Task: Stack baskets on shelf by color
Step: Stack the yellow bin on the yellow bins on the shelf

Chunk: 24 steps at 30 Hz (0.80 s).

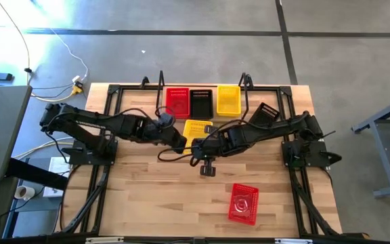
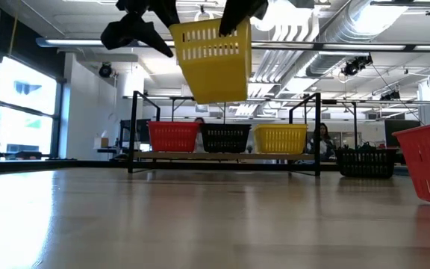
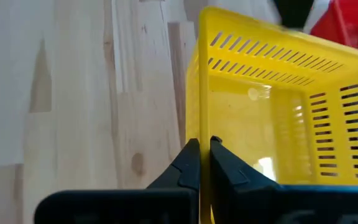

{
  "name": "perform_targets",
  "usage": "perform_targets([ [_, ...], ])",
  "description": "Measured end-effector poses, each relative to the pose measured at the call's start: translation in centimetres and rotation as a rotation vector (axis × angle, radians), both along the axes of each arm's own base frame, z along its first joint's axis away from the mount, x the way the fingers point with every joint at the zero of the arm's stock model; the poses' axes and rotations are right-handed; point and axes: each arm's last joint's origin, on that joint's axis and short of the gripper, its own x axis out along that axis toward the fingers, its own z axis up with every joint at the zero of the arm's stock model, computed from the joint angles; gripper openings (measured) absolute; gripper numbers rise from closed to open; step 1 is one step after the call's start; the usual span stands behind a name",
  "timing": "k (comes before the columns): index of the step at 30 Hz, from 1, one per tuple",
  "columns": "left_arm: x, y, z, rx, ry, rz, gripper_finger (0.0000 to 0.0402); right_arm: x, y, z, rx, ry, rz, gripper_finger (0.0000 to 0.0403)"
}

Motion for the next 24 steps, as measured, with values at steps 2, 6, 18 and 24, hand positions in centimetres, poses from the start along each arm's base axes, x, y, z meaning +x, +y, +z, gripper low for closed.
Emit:
perform_targets([
  [2, 0.0, 0.5, 0.1, 0.022, 0.009, -0.036, 0.0154, -0.2, 0.3, -0.1, 0.016, 0.013, -0.027, 0.0000],
  [6, -0.4, 1.7, 0.7, 0.058, 0.013, -0.084, 0.0160, -0.8, 0.7, -0.3, 0.042, 0.054, -0.081, 0.0000],
  [18, -1.9, 5.7, 1.9, 0.186, 0.040, -0.163, 0.0154, -2.2, 1.9, -0.7, -0.016, 0.130, -0.185, 0.0000],
  [24, -2.6, 6.7, 2.6, 0.246, 0.047, -0.207, 0.0154, -3.3, 1.5, 0.3, -0.097, 0.109, -0.235, 0.0000],
])
